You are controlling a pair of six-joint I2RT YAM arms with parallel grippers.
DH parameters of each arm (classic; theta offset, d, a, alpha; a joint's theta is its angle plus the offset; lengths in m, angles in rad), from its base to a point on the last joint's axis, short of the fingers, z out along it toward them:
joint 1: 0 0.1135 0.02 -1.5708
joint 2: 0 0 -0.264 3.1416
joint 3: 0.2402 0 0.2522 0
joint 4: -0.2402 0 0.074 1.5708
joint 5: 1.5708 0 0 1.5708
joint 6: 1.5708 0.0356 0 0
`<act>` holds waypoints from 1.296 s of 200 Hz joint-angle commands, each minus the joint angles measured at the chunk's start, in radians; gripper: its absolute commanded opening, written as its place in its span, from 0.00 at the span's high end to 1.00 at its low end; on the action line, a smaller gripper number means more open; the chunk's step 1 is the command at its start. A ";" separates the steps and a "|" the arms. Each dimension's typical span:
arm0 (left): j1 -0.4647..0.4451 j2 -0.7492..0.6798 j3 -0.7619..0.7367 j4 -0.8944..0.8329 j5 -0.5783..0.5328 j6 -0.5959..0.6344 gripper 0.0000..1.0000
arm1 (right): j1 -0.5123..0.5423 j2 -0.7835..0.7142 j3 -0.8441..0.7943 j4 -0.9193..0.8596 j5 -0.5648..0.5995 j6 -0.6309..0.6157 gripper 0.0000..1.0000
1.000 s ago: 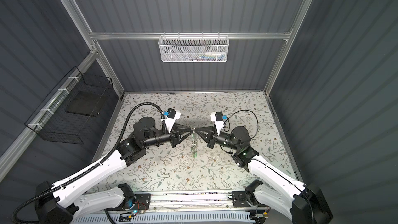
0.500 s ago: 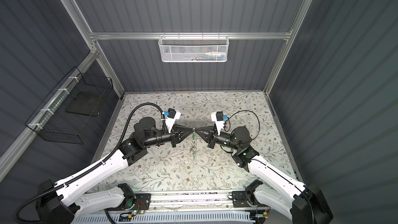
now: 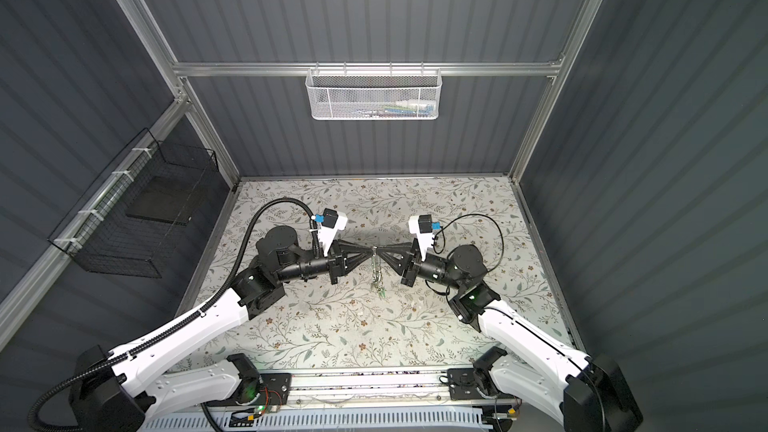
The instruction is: Put the keys on the keyring
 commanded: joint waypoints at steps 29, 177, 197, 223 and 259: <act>0.003 0.022 -0.008 0.055 0.058 -0.024 0.92 | -0.004 -0.002 -0.002 0.050 -0.020 0.009 1.00; 0.003 0.014 0.155 -0.430 0.034 0.342 1.00 | -0.017 -0.112 0.119 -0.565 0.020 -0.292 0.75; 0.003 0.026 0.185 -0.530 0.037 0.423 1.00 | -0.016 -0.092 0.172 -0.673 -0.012 -0.346 0.74; 0.003 0.040 0.215 -0.615 0.042 0.491 1.00 | -0.009 -0.037 0.228 -0.737 -0.073 -0.368 0.72; 0.004 0.050 0.226 -0.667 0.054 0.536 1.00 | 0.032 0.029 0.278 -0.782 -0.098 -0.403 0.69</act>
